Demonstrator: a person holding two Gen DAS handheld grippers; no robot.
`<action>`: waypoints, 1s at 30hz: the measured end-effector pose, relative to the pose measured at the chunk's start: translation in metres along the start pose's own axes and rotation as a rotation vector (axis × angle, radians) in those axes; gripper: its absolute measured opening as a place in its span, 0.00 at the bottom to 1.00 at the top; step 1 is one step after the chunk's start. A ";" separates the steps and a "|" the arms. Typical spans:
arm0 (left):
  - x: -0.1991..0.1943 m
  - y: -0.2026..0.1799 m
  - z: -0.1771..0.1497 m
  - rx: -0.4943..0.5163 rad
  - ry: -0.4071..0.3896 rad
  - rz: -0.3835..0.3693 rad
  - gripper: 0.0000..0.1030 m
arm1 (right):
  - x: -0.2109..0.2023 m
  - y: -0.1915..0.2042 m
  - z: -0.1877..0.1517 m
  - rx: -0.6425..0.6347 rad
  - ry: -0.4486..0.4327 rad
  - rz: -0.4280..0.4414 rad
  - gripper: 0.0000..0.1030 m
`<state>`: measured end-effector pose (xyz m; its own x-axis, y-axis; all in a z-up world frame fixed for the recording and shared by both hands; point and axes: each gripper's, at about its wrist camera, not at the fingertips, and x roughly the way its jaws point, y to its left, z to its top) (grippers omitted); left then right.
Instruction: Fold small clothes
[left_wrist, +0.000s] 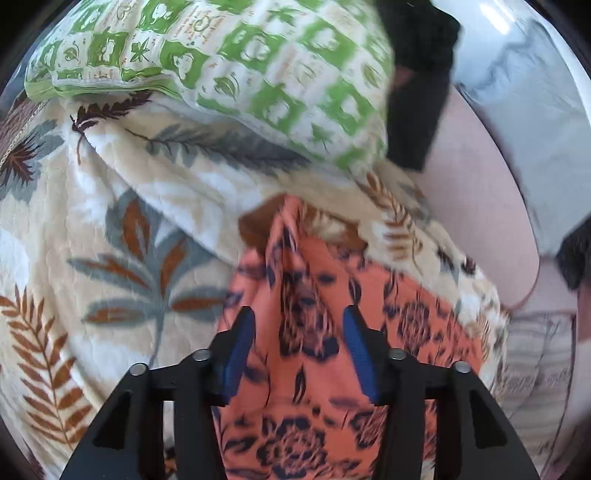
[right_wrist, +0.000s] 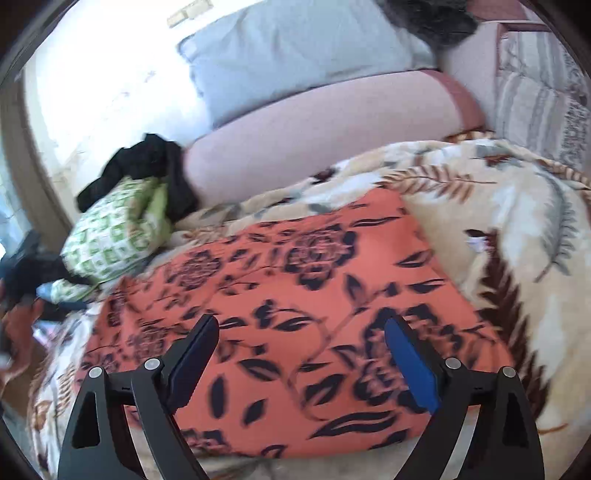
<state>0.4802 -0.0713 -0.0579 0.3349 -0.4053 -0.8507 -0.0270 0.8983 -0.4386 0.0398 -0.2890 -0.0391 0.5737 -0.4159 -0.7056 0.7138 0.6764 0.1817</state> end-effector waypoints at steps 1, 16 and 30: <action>0.006 -0.001 -0.013 0.032 0.017 0.039 0.48 | 0.010 -0.009 -0.001 0.032 0.054 -0.031 0.89; -0.027 0.077 -0.115 -0.222 0.100 -0.135 0.50 | 0.009 0.052 -0.017 -0.247 0.115 0.067 0.89; 0.059 0.112 -0.125 -0.537 0.111 -0.266 0.51 | 0.026 0.011 -0.009 -0.156 0.145 -0.146 0.89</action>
<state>0.3792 -0.0154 -0.1935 0.2956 -0.6453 -0.7044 -0.4368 0.5645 -0.7004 0.0588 -0.2867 -0.0612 0.3977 -0.4322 -0.8093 0.7079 0.7058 -0.0290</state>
